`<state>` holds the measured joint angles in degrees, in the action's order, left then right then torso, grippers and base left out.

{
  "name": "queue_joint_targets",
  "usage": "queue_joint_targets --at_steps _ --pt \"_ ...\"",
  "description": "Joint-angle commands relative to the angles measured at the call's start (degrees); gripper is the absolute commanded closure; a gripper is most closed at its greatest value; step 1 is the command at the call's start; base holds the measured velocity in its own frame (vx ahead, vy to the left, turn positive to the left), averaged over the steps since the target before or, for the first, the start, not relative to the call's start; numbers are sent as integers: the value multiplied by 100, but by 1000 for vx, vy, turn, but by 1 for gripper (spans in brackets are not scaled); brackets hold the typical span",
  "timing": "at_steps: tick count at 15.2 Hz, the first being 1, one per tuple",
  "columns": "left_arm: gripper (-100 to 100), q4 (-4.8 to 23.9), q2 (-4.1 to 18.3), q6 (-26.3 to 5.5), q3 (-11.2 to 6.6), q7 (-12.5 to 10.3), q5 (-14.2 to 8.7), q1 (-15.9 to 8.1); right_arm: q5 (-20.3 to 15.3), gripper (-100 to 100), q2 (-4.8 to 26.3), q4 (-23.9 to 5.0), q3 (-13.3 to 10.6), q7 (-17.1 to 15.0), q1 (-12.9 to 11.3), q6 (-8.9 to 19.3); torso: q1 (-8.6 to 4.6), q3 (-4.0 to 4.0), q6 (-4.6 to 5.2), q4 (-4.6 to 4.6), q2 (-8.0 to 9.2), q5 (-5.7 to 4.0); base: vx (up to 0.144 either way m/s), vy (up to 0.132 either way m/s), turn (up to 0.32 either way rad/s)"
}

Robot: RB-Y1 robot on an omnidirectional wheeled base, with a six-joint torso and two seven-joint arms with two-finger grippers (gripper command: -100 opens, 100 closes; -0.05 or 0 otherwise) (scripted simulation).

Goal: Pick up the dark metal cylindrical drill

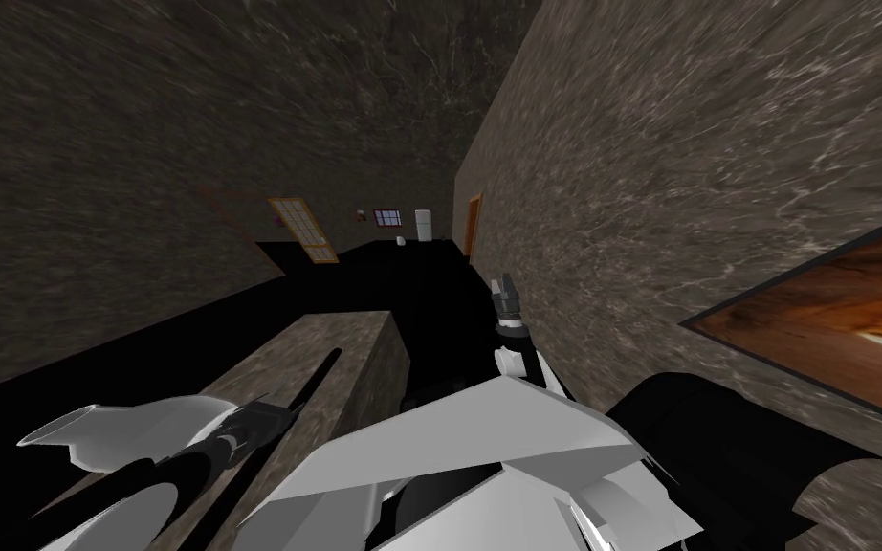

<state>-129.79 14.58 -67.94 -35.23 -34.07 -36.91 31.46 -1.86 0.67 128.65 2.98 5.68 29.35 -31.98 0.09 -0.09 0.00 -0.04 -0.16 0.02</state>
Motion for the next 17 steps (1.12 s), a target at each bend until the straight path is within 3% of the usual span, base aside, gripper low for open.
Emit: queue_joint_targets --at_steps 1,8,17 --pt "-100 24 -9 -159 -14 -55 -22 24 0 0 0 0 0 0 0 0 0 0 0 0 0 0 21 13 -24" --pt "-100 195 141 -1012 -317 -525 -418 254 0 0 0 0 0 0 0 0 1 -1 0 0 -2 0 28 17 -72" --pt "-100 345 390 -1778 -539 -908 -719 459 0 0 0 0 0 0 0 0 -2 0 0 0 1 -1 25 14 -57"
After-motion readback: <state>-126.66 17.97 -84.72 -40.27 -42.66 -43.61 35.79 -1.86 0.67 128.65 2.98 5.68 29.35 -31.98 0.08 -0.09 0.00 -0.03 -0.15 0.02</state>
